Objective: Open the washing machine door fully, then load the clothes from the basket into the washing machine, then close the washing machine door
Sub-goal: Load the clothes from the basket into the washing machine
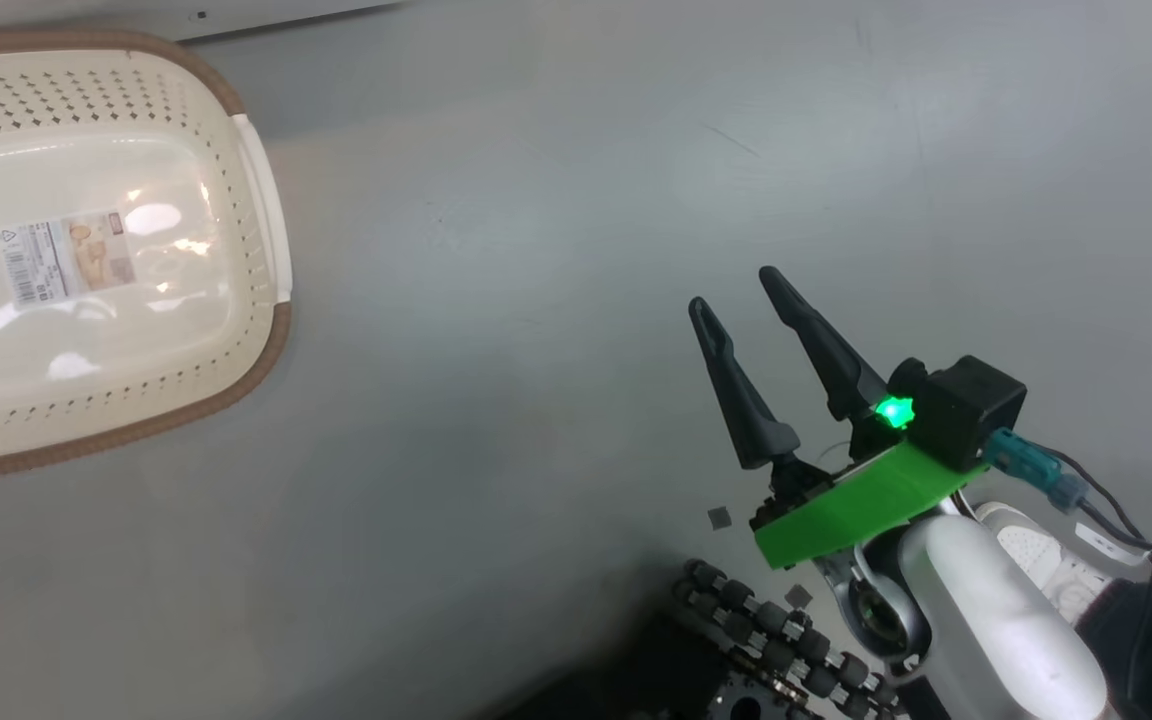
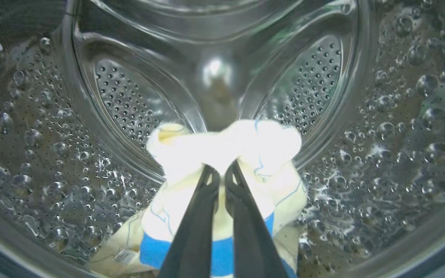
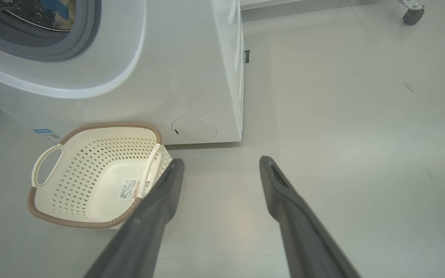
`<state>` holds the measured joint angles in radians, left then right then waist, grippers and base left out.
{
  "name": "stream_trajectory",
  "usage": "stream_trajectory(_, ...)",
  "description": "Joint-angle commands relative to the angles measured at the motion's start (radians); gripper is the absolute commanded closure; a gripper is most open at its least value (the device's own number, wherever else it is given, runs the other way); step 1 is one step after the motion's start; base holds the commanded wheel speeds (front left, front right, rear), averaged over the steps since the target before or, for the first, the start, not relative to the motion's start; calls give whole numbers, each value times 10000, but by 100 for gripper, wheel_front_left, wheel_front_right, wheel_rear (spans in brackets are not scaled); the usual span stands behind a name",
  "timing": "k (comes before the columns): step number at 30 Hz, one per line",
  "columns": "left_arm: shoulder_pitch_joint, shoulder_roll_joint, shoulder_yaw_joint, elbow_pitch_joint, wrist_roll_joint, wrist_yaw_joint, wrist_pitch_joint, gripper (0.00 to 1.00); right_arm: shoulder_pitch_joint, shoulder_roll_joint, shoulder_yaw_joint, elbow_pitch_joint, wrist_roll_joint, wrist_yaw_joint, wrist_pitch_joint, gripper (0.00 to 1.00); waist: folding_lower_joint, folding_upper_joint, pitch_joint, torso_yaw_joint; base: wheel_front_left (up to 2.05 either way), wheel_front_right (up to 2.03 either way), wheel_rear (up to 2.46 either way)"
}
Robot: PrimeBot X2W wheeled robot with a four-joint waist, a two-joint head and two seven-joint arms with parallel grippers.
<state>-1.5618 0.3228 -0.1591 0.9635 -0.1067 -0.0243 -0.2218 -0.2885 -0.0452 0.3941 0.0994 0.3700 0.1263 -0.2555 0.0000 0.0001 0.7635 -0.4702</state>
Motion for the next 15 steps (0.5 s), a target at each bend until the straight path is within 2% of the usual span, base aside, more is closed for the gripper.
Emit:
stream_trajectory(1, -571, 406, 42, -270, 78, 121, -154, 100, 391, -51, 166, -301, 91, 44, -63, 0, 0, -1, 78, -73, 0, 0, 0)
stream_trajectory(5, -942, 592, -192, -310, 417, 348, -358, 100, 456, -51, 233, -374, 153, 44, -63, 0, 0, -1, 208, -261, 0, 0, 0)
stream_trajectory(15, -1478, 775, -773, 618, 866, 311, -393, 100, 802, -51, 424, -345, 338, 44, -63, 0, 0, -1, 273, -651, 0, 0, 0)
